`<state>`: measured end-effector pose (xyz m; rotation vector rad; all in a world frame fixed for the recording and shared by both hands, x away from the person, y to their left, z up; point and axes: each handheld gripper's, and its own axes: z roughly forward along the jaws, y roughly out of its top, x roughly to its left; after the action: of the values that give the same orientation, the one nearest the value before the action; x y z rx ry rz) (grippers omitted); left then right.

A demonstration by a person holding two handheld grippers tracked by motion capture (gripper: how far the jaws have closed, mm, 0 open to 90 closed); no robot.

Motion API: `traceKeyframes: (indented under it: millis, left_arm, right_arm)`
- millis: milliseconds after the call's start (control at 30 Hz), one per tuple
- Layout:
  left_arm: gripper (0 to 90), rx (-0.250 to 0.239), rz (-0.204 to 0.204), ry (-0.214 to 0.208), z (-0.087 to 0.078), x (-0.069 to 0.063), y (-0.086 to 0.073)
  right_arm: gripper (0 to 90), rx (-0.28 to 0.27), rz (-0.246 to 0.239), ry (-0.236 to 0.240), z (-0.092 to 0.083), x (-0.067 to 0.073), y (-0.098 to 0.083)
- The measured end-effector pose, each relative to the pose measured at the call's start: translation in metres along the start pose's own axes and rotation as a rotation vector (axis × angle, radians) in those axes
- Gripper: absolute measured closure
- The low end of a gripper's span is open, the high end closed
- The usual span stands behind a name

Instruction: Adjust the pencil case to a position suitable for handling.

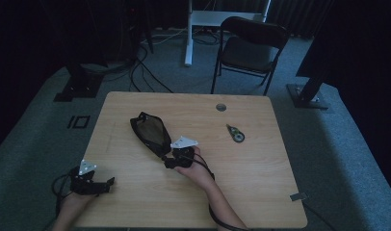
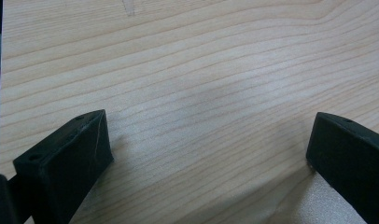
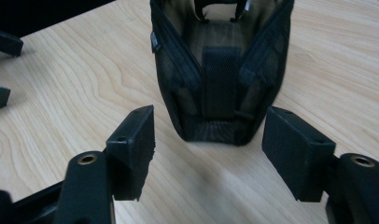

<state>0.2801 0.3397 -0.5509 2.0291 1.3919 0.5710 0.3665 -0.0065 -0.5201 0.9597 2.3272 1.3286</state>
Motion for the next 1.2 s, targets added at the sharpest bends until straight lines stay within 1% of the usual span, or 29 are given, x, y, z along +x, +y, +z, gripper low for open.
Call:
traceKeyframes:
  millis: [33,67,100,133,167,200,233,300,400,467,500,567,733,767,900,967,1100,1167,1200]
  left_arm:
    - [0.0,0.000,0.000,0.000,0.000,0.000,0.000]
    - [0.0,0.000,0.000,0.000,0.000,0.000,0.000]
    - [0.0,0.000,0.000,0.000,0.000,0.000,0.000]
    - [0.0,0.000,0.000,0.000,0.000,0.000,0.000]
    - [0.0,0.000,0.000,0.000,0.000,0.000,0.000]
    - [0.0,0.000,0.000,0.000,0.000,0.000,0.000]
    - [0.0,0.000,0.000,0.000,0.000,0.000,0.000]
    - [0.0,0.000,0.000,0.000,0.000,0.000,0.000]
    - [0.0,0.000,0.000,0.000,0.000,0.000,0.000]
    - [0.0,0.000,0.000,0.000,0.000,0.000,0.000]
    - [0.0,0.000,0.000,0.000,0.000,0.000,0.000]
    - [0.0,0.000,0.000,0.000,0.000,0.000,0.000]
    - [0.0,0.000,0.000,0.000,0.000,0.000,0.000]
    - [0.0,0.000,0.000,0.000,0.000,0.000,0.000]
    - [0.0,0.000,0.000,0.000,0.000,0.000,0.000]
    - [0.0,-0.001,-0.001,0.000,0.000,0.000,0.000]
    - [0.0,0.000,0.000,0.000,0.000,0.000,0.000]
    - [0.0,0.000,0.000,0.000,0.000,0.000,0.000]
    - [0.0,0.000,0.000,0.000,0.000,0.000,0.000]
  right_arm:
    - [36.9,0.000,0.000,0.000,0.000,0.000,0.000]
    - [38.8,0.001,-0.003,0.005,0.001,0.001,0.001]
    - [43.8,0.006,-0.006,-0.011,0.005,0.001,0.002]
    - [43.8,0.006,-0.006,-0.011,0.005,0.001,0.002]
    - [45.8,0.008,-0.003,-0.013,0.006,0.001,0.003]
    - [48.7,0.009,0.011,-0.016,0.008,0.000,0.004]
    - [48.7,0.009,0.011,-0.016,0.008,0.000,0.004]
    - [54.3,0.012,0.021,-0.017,0.011,-0.001,0.005]
    - [62.8,0.014,0.004,-0.015,0.013,-0.003,0.006]
    - [67.8,0.008,0.009,-0.013,0.014,-0.003,0.005]
    - [67.8,0.008,0.009,-0.013,0.014,-0.003,0.005]
    - [71.0,0.013,-0.007,-0.010,0.013,-0.002,0.004]
    - [71.8,0.007,-0.006,-0.007,0.010,-0.003,0.004]
    - [72.0,0.012,-0.018,-0.007,0.007,-0.003,0.004]
    - [72.1,0.018,-0.031,-0.013,0.004,-0.005,0.003]
    - [72.2,0.017,-0.035,-0.011,0.001,-0.008,0.002]
    - [72.3,0.016,-0.034,-0.024,-0.006,-0.013,-0.001]
    - [72.3,0.019,-0.021,-0.028,-0.012,-0.017,-0.005]
    - [72.3,0.021,-0.024,-0.032,-0.014,-0.018,-0.006]
